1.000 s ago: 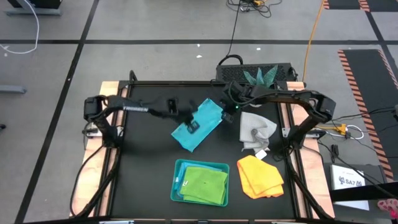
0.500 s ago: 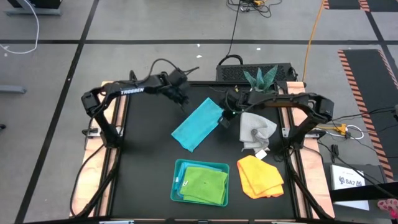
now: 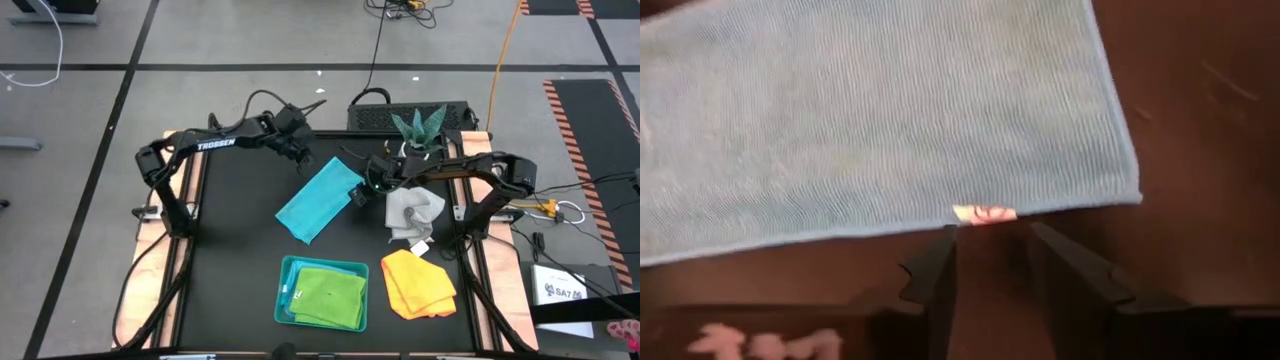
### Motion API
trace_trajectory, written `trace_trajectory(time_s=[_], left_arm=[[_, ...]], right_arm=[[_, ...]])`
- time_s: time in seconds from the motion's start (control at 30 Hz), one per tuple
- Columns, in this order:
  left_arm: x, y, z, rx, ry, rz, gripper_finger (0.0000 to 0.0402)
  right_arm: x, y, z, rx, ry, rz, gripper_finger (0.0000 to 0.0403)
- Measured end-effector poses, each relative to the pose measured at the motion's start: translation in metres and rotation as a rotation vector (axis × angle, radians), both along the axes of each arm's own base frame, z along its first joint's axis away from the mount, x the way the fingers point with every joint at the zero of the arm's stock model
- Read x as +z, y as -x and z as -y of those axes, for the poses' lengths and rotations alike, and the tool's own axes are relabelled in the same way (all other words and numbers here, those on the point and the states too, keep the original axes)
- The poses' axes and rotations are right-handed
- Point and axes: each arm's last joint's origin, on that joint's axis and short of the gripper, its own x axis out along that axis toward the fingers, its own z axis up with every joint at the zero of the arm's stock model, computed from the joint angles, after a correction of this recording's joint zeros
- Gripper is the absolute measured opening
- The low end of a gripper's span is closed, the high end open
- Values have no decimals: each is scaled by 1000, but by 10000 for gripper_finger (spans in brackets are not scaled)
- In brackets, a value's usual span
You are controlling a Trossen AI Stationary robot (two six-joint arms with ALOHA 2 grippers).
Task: Fold microfiber towels
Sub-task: Fold the blue microfiber cloth
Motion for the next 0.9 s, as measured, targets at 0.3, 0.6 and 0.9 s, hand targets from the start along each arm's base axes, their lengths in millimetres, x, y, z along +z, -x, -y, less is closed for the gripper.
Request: trace_trajectory(time_s=[0.3,0.6,0.9], left_arm=[[-9,-53,-14,-146,44,-166,37],[-7,-76,-36,-129,53,-113,37],[-21,-74,-38,-108,103,-171,37]], right_arm=[[3,-4,1,0,15,43,128],[-1,5,6,-4,6,-32,128],[-3,17,22,-76,-16,-82,128]])
